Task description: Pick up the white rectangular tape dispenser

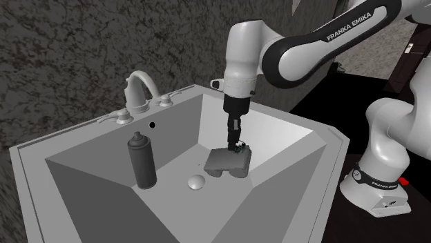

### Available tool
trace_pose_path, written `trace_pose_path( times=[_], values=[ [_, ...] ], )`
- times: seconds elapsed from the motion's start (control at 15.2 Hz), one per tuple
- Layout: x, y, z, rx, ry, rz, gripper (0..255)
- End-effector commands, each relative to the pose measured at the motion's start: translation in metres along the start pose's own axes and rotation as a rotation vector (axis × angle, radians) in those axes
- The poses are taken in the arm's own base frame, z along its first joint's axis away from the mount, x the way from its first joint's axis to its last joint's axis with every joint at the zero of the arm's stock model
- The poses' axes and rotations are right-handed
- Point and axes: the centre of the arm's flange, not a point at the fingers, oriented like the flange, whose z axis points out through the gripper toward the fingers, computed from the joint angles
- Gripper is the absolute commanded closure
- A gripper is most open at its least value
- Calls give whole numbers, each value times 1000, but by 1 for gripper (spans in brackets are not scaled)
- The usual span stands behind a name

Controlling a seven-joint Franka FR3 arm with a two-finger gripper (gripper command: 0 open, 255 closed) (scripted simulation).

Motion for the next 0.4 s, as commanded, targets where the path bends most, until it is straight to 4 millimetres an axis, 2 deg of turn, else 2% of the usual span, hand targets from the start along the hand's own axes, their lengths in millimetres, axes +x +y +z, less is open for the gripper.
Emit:
trace_pose_path(
  times=[0.0, 0.2, 0.33],
  values=[
    [1, -1, -11, 0, 0, 0, 255],
    [2, -2, -27, 0, 0, 0, 255],
    [2, -2, -28, 0, 0, 0, 255]
  ],
)
